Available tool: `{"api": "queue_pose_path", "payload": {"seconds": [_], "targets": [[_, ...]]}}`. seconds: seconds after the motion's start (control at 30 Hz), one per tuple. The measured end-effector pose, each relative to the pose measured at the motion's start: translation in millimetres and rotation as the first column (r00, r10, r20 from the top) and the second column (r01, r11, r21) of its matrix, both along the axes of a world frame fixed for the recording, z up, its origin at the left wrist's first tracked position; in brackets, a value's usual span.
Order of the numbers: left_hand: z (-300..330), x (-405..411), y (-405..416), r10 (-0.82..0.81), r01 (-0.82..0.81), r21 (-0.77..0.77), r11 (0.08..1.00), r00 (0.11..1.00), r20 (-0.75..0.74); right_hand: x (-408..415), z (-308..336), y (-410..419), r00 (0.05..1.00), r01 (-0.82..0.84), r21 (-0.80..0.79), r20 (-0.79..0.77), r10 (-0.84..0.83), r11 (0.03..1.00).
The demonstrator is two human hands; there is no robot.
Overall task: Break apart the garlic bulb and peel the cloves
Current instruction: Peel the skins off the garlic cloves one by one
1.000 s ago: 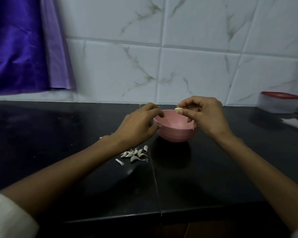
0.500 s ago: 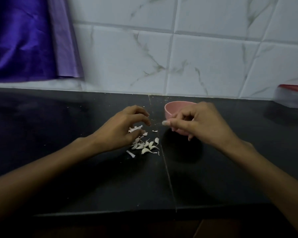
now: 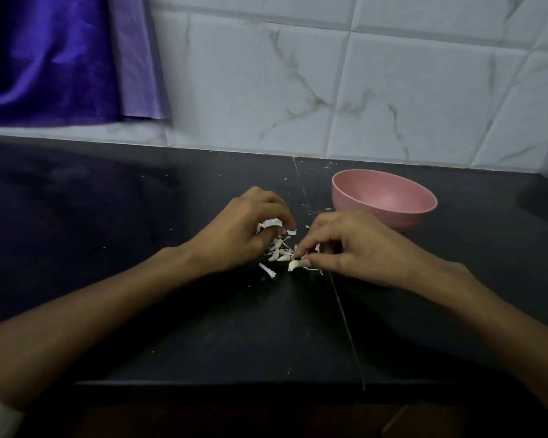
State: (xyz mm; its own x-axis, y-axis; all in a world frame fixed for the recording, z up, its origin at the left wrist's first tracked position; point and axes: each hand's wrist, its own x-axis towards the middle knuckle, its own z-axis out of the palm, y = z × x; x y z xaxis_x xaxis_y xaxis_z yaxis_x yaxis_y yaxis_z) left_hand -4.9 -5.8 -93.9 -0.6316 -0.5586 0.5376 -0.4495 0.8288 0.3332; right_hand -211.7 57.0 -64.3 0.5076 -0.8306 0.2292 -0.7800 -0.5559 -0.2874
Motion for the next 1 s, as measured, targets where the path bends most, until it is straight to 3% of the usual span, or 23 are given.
{"api": "queue_pose_path", "payload": {"seconds": [0.13,0.27,0.43,0.57,0.67,1.0], "targets": [[-2,0,1,0.017,-0.018,-0.028,0.999,1.000,-0.008,10,-7,-1,0.995,-0.008,-0.022,-0.104,0.006,1.000],[0,-1,1,0.030,-0.031,-0.021,0.999,0.998,-0.058,11,-8,-3,0.997,0.010,-0.021,-0.074,-0.011,1.000],[1,-4,5,0.020,0.008,0.129,0.992,0.976,-0.218,7,-8,-5,0.975,0.062,0.023,0.212,-0.065,0.998],[3,-6,5,0.023,0.142,0.377,0.915,0.916,-0.401,9,0,-15,0.820,0.067,0.185,0.549,-0.160,0.980],[6,-7,6,0.078,0.255,0.488,0.835,0.822,-0.565,11,5,-23,0.667,-0.019,0.344,0.704,-0.245,0.939],[1,-11,10,0.123,0.253,0.470,0.845,0.765,-0.632,11,-8,-17,0.490,-0.169,0.451,0.810,-0.323,0.876]]}}
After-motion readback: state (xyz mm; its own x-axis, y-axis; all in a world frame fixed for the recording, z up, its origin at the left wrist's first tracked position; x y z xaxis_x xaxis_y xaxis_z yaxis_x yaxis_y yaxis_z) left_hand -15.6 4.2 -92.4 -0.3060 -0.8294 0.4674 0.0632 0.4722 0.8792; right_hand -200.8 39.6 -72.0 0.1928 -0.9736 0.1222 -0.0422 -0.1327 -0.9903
